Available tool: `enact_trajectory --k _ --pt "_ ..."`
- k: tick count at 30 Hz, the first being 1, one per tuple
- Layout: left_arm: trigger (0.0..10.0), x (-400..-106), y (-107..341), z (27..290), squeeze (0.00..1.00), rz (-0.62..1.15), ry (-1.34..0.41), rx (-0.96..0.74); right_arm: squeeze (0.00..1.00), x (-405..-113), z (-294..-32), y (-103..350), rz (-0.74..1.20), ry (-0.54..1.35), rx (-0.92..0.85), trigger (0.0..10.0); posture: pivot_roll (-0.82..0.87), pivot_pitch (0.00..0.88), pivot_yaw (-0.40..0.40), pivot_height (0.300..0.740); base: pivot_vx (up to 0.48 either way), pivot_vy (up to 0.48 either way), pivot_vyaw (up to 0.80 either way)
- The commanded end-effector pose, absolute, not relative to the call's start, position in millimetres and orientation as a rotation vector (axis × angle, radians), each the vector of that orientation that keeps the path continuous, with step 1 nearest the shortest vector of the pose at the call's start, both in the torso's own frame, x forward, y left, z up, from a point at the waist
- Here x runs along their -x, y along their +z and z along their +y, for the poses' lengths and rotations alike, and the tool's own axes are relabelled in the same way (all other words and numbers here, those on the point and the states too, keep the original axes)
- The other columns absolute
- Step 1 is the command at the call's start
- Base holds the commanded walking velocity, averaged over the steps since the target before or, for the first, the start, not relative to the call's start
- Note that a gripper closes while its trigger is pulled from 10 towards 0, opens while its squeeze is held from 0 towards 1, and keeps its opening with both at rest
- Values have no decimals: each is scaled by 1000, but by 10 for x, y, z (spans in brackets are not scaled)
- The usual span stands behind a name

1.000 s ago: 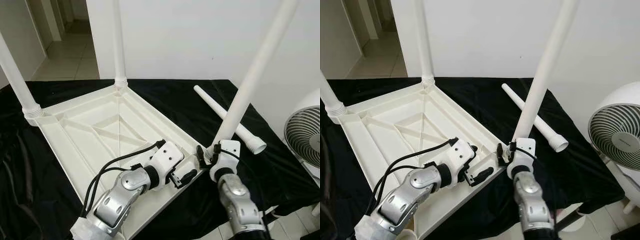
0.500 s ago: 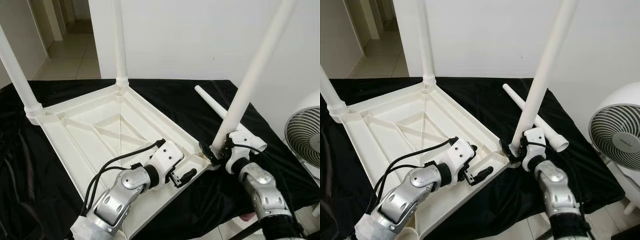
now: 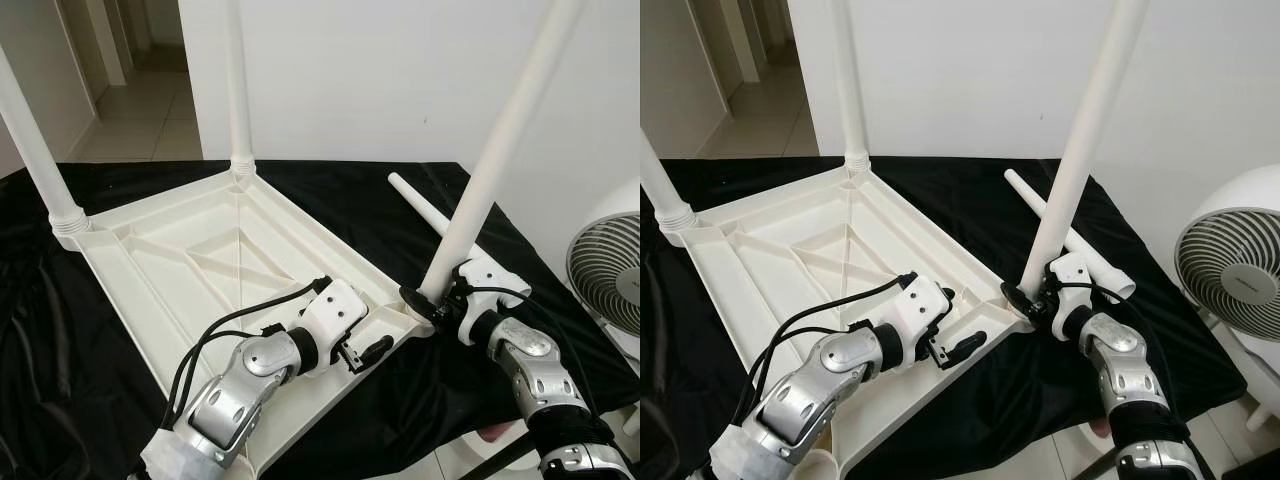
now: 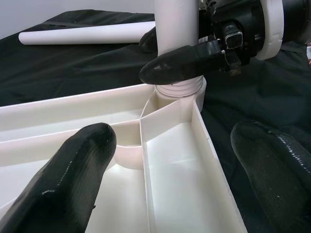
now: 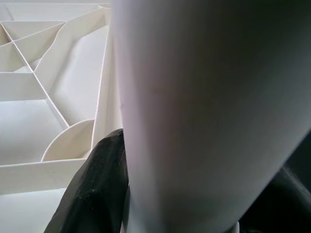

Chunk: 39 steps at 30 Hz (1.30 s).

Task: Building children table

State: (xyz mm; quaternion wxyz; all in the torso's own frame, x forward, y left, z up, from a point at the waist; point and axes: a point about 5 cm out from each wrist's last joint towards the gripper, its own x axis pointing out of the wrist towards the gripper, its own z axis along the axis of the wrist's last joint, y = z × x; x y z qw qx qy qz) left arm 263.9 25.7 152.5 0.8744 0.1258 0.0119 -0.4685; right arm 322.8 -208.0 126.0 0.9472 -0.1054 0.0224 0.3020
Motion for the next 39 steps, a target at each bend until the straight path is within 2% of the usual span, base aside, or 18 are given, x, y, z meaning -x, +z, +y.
enact_trajectory --k 1,3,4,5,6,18,19,21,28,37,39 --pt "10000 -2613 1516 239 0 31 -1037 -271 0 -3193 -2036 1145 97 654 205 0 18 0 -28 740 0 0 0" --pt "10000 -2597 1505 241 0 35 -1040 -269 0 -3183 -2042 1115 98 640 189 0 17 0 -26 740 0 0 0" --pt "10000 -2596 1504 243 0 36 -1041 -269 0 -3184 -2049 1105 102 617 179 3843 15 0 -24 740 0 0 0" --pt "10000 -2596 1504 243 0 36 -1041 -269 0 -3184 -2049 1105 102 617 179 3843 15 0 -24 740 0 0 0" --pt "10000 -2598 1504 245 0 37 -1041 -270 0 -3191 -2054 1097 103 601 166 10000 15 0 -24 740 0 0 0" --pt "10000 -2580 1494 242 0 44 -1050 -266 0 -3151 -2007 1089 60 437 150 10000 3 0 -20 740 0 0 0" --pt "10000 -2570 1490 241 0 48 -1053 -263 0 -3124 -1996 1090 50 302 134 10000 -1 0 -20 740 0 0 0" --pt "10000 -2570 1490 241 0 48 -1053 -263 0 -3124 -1996 1090 50 302 134 10000 -1 0 -20 740 0 0 0" --pt "10000 -2555 1480 250 0 55 -1054 -260 0 -2977 -1931 1079 47 -6 63 10000 -2 5 -23 740 0 0 0" --pt "10000 -2544 1471 246 0 60 -1055 -257 0 -2830 -1718 1070 62 -221 -4 10000 -1 12 -26 740 0 0 0" --pt "10000 -2544 1471 246 0 60 -1055 -257 0 -2830 -1718 1070 62 -221 -4 10000 -1 12 -26 740 0 0 0"
